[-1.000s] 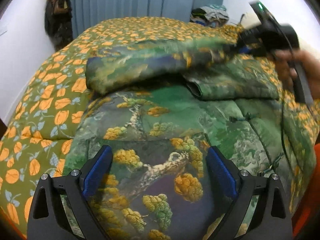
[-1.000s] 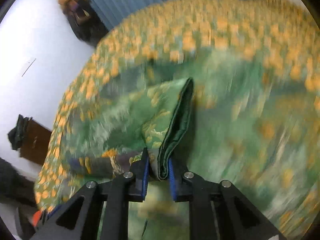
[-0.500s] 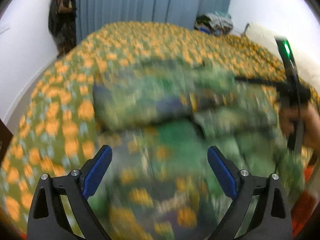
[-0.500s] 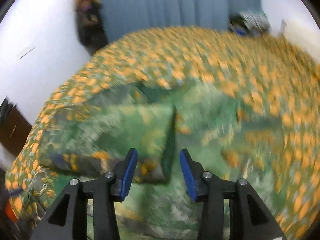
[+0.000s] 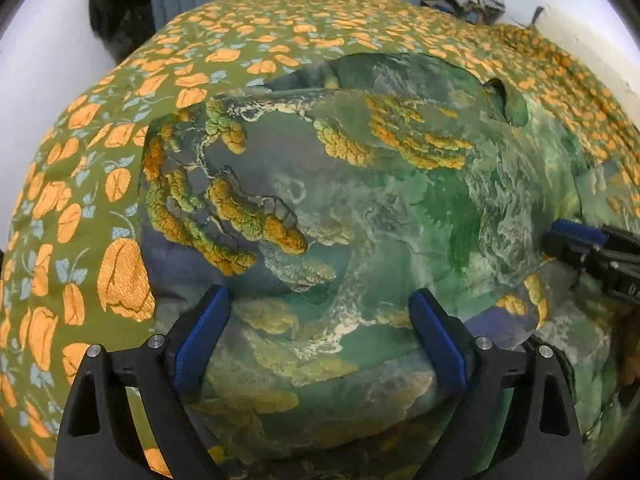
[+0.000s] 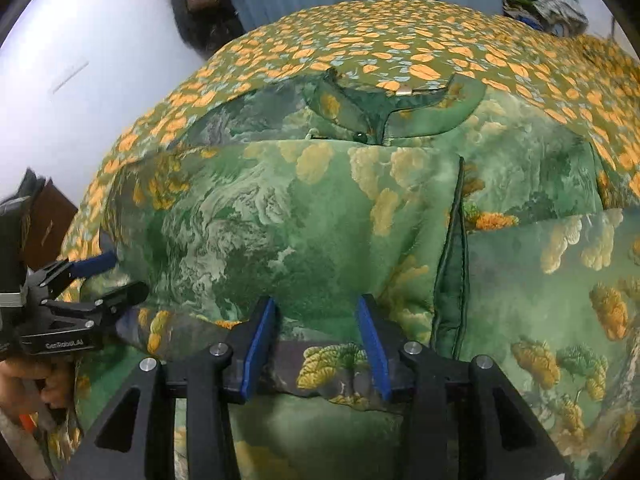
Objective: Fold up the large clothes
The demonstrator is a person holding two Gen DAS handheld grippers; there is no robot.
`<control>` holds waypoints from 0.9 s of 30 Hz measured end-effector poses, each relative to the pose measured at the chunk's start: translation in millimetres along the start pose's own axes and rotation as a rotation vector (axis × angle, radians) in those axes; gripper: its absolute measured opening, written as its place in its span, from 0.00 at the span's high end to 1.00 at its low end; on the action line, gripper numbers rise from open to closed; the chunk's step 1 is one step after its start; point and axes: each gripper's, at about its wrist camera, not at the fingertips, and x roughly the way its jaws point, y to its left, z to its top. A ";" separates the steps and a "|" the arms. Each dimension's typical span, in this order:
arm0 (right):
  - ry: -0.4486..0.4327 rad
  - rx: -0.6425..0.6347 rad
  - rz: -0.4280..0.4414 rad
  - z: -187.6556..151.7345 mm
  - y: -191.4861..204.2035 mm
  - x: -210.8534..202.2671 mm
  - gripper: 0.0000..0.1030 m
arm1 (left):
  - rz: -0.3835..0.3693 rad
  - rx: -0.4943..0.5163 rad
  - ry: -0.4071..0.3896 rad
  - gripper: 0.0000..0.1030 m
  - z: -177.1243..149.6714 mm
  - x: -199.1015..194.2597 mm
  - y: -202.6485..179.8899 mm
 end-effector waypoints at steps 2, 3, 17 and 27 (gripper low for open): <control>-0.010 0.006 0.009 -5.1 -4.4 -1.3 0.59 | 0.012 0.005 0.039 0.11 3.3 -8.3 -2.4; -0.014 0.007 0.011 -5.6 -4.9 -2.0 0.59 | 0.012 0.003 0.061 0.11 6.7 -15.1 -2.8; -0.036 0.015 0.040 -10.3 -10.5 0.0 0.59 | -0.010 -0.013 -0.078 0.07 107.0 -0.8 -17.6; -0.051 0.008 0.041 -13.1 -11.5 3.0 0.59 | -0.070 -0.069 0.001 0.04 60.6 45.0 3.8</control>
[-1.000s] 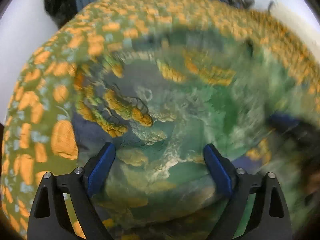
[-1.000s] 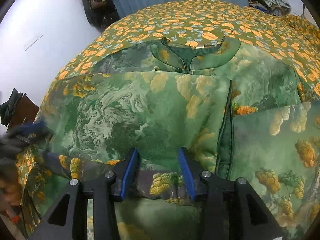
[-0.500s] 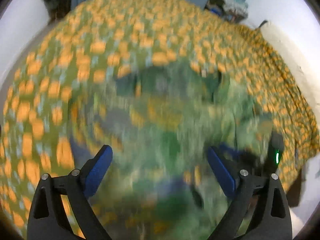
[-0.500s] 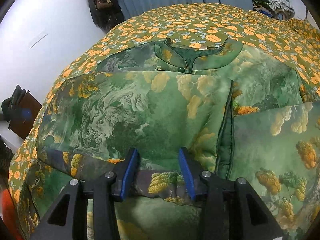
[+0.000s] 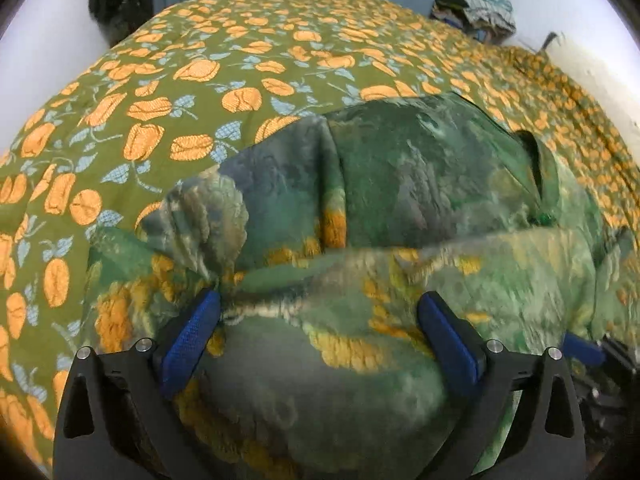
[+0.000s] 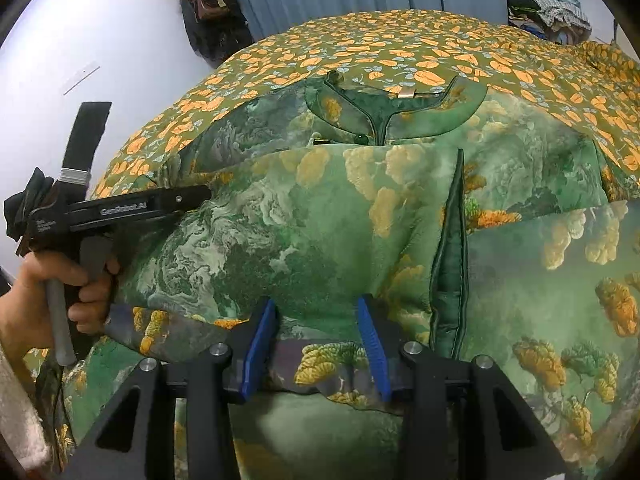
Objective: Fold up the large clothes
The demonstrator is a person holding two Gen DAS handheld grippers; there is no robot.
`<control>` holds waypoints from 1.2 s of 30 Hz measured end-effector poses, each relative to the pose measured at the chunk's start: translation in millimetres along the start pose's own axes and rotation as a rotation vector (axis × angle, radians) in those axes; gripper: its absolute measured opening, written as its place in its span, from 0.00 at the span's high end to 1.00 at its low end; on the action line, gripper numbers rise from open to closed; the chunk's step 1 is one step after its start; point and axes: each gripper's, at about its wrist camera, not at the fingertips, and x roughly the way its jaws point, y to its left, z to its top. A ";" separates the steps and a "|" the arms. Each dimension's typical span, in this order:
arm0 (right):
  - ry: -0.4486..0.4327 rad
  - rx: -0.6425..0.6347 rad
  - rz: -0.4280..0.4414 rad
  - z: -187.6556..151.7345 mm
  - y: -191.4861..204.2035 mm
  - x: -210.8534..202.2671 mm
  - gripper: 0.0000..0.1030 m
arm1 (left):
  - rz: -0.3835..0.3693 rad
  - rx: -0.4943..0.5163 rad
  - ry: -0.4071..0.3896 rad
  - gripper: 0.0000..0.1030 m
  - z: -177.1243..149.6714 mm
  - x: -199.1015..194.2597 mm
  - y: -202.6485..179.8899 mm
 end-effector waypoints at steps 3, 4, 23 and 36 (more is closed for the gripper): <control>0.005 -0.005 -0.007 0.7 1.3 -0.6 0.59 | 0.001 0.033 0.012 0.03 -20.2 -21.0 -2.9; 0.006 -0.007 -0.011 0.9 2.3 -0.7 0.59 | 0.004 0.053 0.010 0.03 -33.5 -32.1 -5.1; 0.002 0.087 -0.097 -89.8 -75.8 -218.7 0.26 | -0.096 -0.061 0.115 0.02 -199.3 -195.3 54.7; 0.392 0.223 -0.077 -235.7 -157.0 -234.3 0.26 | -0.303 -0.072 0.318 0.01 -240.3 -165.0 35.3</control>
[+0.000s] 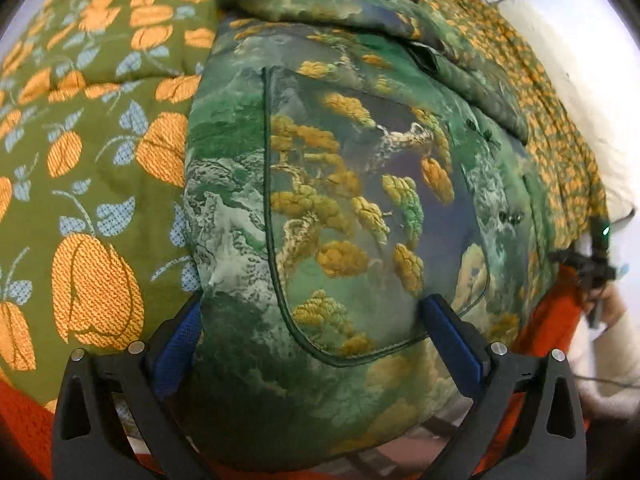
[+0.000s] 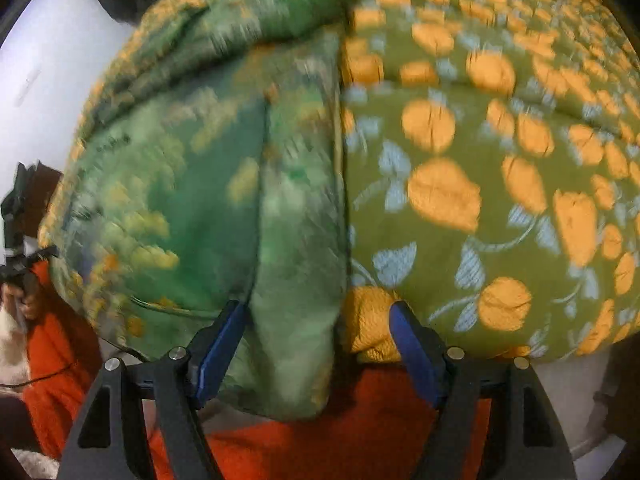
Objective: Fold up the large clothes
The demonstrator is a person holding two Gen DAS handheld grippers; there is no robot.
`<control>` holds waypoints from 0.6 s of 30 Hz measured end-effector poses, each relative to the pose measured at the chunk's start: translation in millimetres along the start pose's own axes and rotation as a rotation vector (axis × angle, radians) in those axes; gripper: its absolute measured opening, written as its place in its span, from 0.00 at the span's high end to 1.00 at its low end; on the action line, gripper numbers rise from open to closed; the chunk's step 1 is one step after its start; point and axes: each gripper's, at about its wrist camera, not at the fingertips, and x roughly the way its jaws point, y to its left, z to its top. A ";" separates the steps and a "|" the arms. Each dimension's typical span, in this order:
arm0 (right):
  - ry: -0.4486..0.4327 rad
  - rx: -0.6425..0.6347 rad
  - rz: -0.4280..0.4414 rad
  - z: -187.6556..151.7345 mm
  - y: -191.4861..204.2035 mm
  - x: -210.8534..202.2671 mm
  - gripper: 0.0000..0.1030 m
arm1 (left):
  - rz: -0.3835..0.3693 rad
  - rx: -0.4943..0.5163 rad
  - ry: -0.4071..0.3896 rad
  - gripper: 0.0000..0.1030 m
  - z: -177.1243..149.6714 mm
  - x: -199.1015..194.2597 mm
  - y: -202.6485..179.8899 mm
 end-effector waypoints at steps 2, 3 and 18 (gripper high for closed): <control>0.064 -0.077 0.054 2.4 13.7 8.5 0.26 | -0.022 -0.014 0.008 0.01 -2.8 -3.1 3.5; 0.099 -0.103 0.080 2.3 20.6 13.3 0.34 | -0.027 -0.012 0.017 0.01 -5.3 -4.6 3.5; -0.090 0.012 0.335 17.8 50.2 -68.3 0.90 | 0.000 -0.001 0.034 0.83 -16.5 -41.7 -15.8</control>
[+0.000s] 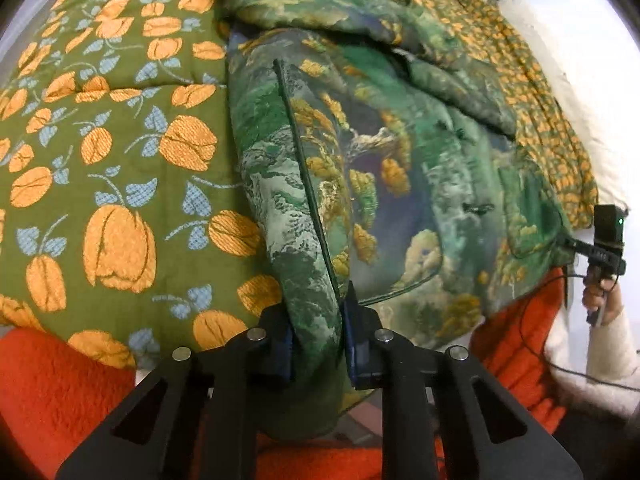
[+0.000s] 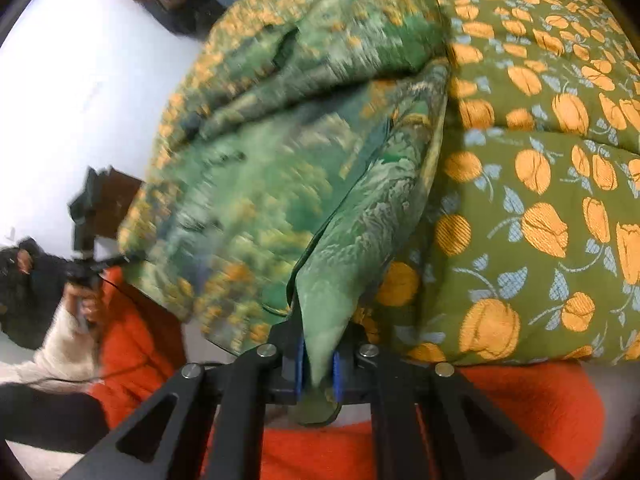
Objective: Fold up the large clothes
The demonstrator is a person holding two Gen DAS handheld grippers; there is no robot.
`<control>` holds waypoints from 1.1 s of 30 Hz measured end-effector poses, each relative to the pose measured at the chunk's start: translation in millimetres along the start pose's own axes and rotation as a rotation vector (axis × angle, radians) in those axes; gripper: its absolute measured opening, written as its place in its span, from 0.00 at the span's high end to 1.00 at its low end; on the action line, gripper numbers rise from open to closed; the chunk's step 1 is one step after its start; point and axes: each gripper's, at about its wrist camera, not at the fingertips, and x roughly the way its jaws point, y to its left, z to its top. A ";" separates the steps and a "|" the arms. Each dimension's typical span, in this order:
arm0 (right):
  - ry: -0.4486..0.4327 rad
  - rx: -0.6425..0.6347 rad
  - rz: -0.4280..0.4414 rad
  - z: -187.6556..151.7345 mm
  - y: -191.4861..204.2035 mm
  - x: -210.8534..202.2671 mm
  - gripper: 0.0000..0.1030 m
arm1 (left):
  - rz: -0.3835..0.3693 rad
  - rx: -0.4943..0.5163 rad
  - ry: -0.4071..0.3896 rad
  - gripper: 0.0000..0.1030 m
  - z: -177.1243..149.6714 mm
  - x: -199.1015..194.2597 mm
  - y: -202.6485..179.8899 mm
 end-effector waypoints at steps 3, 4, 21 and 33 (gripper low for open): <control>-0.012 0.015 0.045 -4.8 0.8 -8.8 0.90 | -0.011 0.004 0.002 0.83 -7.4 -8.8 -3.9; -0.010 0.018 0.056 -2.6 -2.5 -11.7 0.90 | -0.013 0.000 0.005 0.83 -9.2 -9.9 -3.4; -0.136 0.137 0.281 14.9 -24.9 -53.2 0.91 | -0.184 -0.073 0.005 0.84 -15.4 -90.7 -0.2; -0.430 0.085 0.163 229.3 -45.5 9.7 0.91 | -0.151 -0.109 -0.302 0.75 201.6 -73.3 19.4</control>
